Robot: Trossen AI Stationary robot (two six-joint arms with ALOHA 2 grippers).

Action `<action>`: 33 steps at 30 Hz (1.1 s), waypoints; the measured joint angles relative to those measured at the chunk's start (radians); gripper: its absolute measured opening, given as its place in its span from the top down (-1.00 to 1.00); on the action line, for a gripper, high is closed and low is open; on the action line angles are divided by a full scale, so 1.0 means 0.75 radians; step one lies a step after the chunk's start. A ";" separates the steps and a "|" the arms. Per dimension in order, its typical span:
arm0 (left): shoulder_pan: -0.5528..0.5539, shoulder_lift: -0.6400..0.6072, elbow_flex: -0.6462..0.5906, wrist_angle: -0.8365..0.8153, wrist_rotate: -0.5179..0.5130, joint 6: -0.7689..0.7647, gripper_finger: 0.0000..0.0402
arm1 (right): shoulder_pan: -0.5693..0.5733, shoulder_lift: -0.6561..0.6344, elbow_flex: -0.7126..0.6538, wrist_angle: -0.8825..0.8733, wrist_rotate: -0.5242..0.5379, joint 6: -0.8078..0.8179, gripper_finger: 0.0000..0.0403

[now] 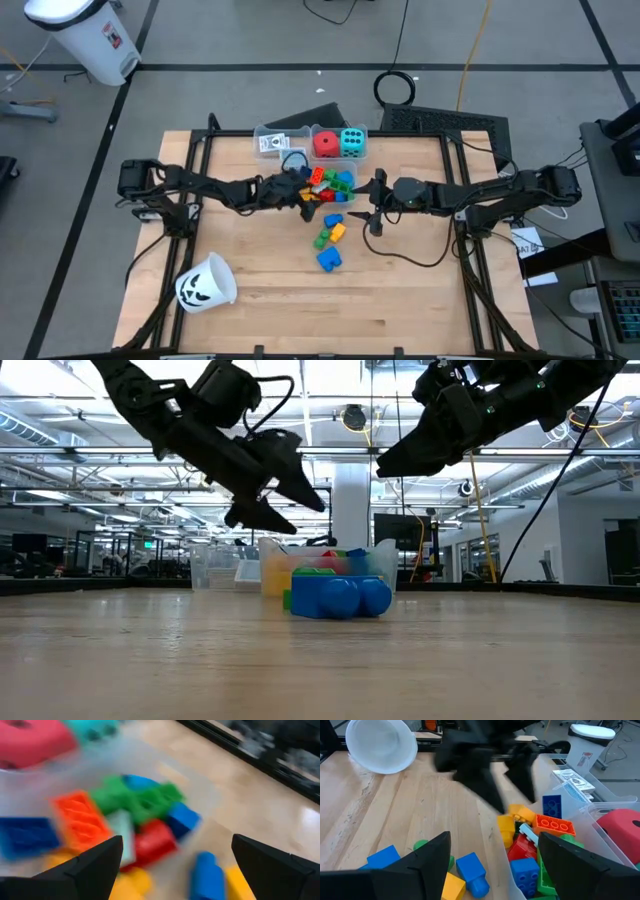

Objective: Pick & Place Toys
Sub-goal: Put the green game piece into the bottom transparent bin

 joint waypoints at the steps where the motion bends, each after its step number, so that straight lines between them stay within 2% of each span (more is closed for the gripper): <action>1: -0.018 0.000 0.000 0.000 0.032 -0.009 -0.89 | 0.000 0.000 0.000 0.000 0.000 0.000 -0.34; 8: -0.212 0.007 -0.001 -0.010 0.095 -0.032 -0.90 | 0.000 0.000 0.000 0.000 0.000 0.000 -0.34; 14: -0.348 0.020 0.003 -0.051 0.108 -0.161 -0.90 | 0.000 0.001 0.000 0.002 0.000 0.004 -0.33; 18: -0.374 0.021 0.117 -0.347 0.040 -0.303 -0.90 | 0.000 0.001 0.000 0.016 0.000 0.005 -0.33; 22: -0.394 0.080 0.242 -0.559 -0.064 -0.294 -0.90 | 0.000 0.001 0.000 0.022 0.000 0.006 -0.33; 33: -0.399 0.329 0.360 -0.557 -0.089 -0.294 -0.90 | 0.000 0.001 -0.001 0.021 -0.001 0.020 -0.33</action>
